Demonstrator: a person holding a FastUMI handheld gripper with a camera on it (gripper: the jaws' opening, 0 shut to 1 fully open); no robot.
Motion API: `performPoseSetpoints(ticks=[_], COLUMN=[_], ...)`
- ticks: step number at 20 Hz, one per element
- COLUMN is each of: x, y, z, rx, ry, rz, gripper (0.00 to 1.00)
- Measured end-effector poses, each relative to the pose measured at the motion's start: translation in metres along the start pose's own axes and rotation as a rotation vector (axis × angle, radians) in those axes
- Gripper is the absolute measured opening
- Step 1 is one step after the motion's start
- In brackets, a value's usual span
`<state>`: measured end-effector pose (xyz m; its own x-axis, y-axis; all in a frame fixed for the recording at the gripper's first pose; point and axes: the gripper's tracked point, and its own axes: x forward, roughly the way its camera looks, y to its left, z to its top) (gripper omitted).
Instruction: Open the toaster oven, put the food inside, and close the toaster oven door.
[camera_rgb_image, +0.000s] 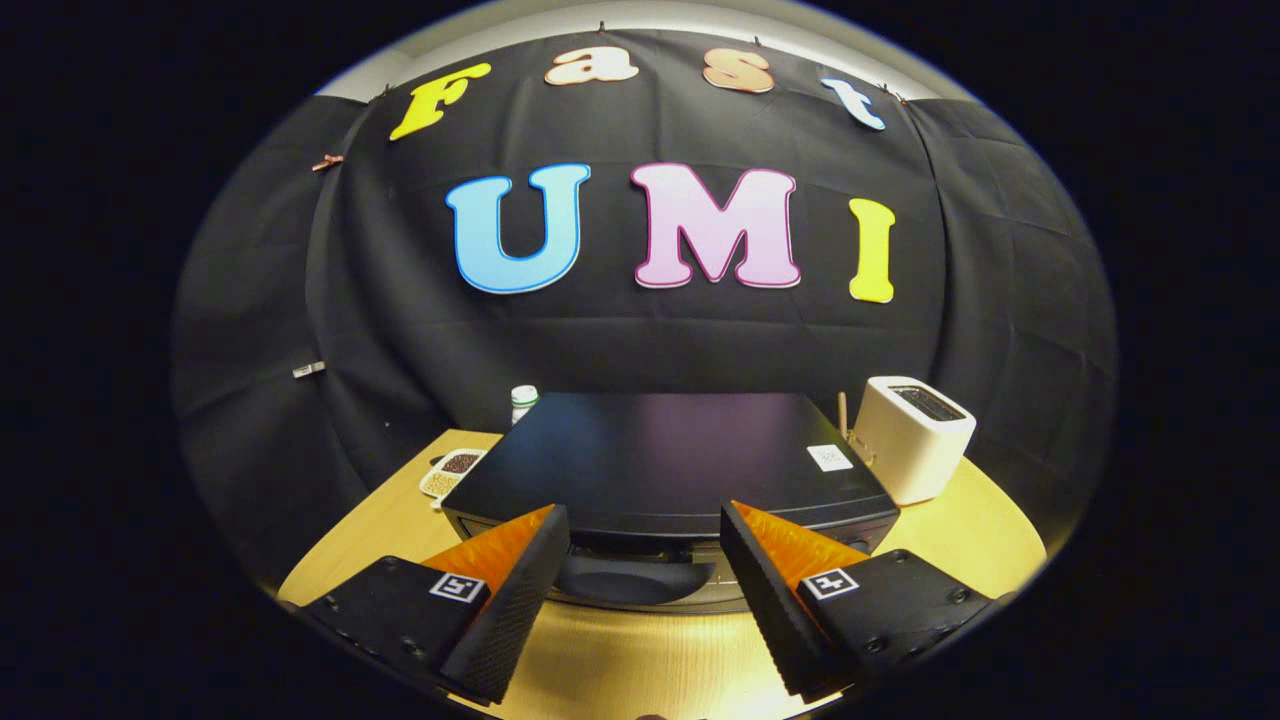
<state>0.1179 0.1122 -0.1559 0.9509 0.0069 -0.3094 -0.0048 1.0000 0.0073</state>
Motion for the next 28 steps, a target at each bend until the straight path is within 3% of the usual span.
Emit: performPoseSetpoints(ticks=[11, 28], x=[0.015, -0.034], y=[0.012, 0.017], z=[-0.03, -0.061], rx=[0.006, -0.042], ry=[0.076, 0.132], rz=[-0.034, -0.018], gripper=[0.99, 0.99])
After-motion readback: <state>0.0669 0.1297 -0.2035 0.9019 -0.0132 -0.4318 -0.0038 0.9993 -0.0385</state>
